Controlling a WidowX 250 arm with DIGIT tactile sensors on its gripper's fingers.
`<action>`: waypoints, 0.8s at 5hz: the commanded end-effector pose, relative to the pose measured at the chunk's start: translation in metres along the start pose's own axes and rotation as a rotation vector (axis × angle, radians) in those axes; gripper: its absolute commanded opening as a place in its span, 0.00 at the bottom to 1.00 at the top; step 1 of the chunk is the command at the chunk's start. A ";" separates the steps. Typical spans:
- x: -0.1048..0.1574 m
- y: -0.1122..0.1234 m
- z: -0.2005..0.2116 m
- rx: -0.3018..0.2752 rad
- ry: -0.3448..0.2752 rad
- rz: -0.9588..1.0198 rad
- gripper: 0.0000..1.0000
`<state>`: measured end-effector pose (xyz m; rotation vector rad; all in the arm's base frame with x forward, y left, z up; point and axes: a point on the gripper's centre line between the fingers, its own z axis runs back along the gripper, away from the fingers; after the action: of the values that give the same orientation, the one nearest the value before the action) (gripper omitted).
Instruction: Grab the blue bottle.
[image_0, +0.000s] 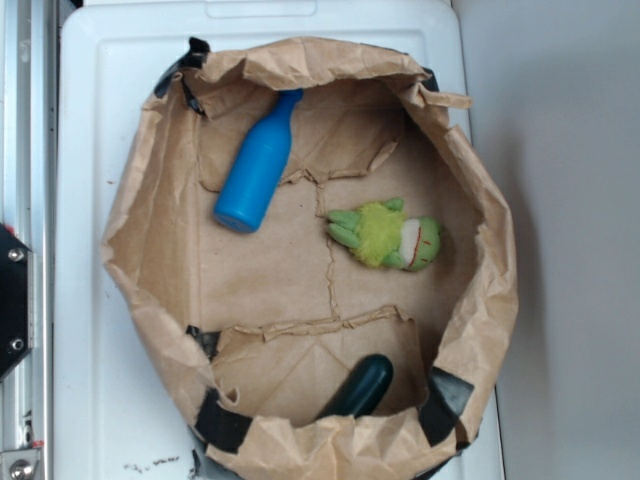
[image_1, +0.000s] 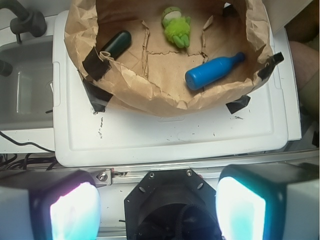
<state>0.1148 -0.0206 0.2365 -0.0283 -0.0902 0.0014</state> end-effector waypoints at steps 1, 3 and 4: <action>0.000 0.000 0.000 0.000 0.000 0.000 1.00; 0.059 -0.011 -0.044 0.066 0.023 0.085 1.00; 0.081 -0.008 -0.061 0.079 0.030 0.147 1.00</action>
<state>0.1978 -0.0339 0.1750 0.0484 -0.0302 0.1377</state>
